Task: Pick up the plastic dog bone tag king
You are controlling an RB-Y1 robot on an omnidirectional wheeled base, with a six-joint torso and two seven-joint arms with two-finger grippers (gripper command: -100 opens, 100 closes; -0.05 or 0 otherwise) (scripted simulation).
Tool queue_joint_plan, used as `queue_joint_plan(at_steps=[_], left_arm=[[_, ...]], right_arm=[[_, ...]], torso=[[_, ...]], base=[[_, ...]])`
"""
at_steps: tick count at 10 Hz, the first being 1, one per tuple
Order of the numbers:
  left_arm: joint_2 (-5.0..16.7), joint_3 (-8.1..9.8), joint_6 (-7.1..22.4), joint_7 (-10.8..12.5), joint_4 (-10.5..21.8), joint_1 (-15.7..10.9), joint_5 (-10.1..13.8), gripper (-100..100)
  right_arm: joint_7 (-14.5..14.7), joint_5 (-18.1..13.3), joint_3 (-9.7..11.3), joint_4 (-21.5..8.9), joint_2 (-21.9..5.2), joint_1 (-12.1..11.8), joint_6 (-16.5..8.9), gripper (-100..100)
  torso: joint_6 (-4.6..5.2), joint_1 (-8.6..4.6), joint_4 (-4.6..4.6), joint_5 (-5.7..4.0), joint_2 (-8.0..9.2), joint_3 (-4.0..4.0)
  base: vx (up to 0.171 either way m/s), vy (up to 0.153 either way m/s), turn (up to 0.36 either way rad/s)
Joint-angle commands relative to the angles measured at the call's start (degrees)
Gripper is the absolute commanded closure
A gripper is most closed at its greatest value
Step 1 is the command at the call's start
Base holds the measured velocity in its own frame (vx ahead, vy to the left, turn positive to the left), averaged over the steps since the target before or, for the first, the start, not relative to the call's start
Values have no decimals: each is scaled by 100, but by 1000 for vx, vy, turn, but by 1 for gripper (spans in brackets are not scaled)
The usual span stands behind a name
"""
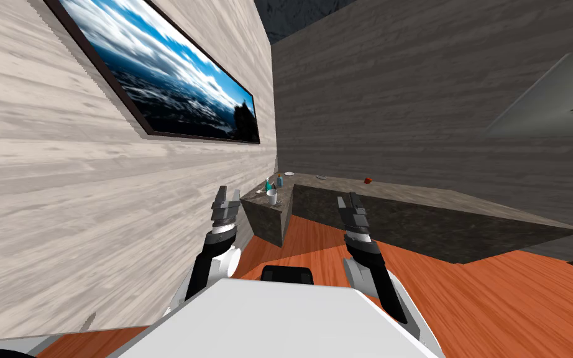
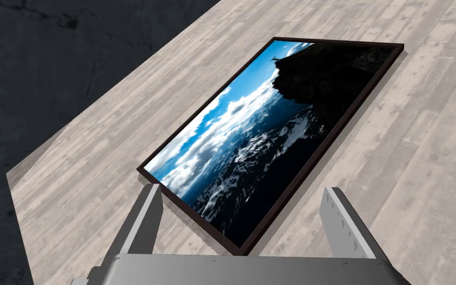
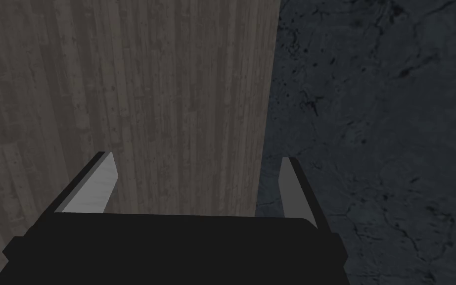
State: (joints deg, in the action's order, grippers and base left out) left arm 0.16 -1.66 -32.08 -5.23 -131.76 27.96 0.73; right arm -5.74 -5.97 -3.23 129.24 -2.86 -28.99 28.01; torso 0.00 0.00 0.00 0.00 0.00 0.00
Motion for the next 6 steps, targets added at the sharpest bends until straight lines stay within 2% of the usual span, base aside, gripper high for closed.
queue_joint_plan(at_steps=[1,3,6], left_arm=[[165,14,77,-17,20,-61,-19,-100],[387,45,260,-55,71,-204,-62,-100],[639,126,715,-148,204,-553,-167,-100]], right_arm=[[0,0,0,0,0,0,0,0],[0,0,0,0,0,0,0,0],[0,0,1,0,1,1,0,0]], torso=[[0,0,0,0,0,0],[1,-10,2,-2,8,5],[1,-28,5,-6,23,13]], base=[[-14,-15,-20],[-39,-42,-30],[-65,-78,-54]])
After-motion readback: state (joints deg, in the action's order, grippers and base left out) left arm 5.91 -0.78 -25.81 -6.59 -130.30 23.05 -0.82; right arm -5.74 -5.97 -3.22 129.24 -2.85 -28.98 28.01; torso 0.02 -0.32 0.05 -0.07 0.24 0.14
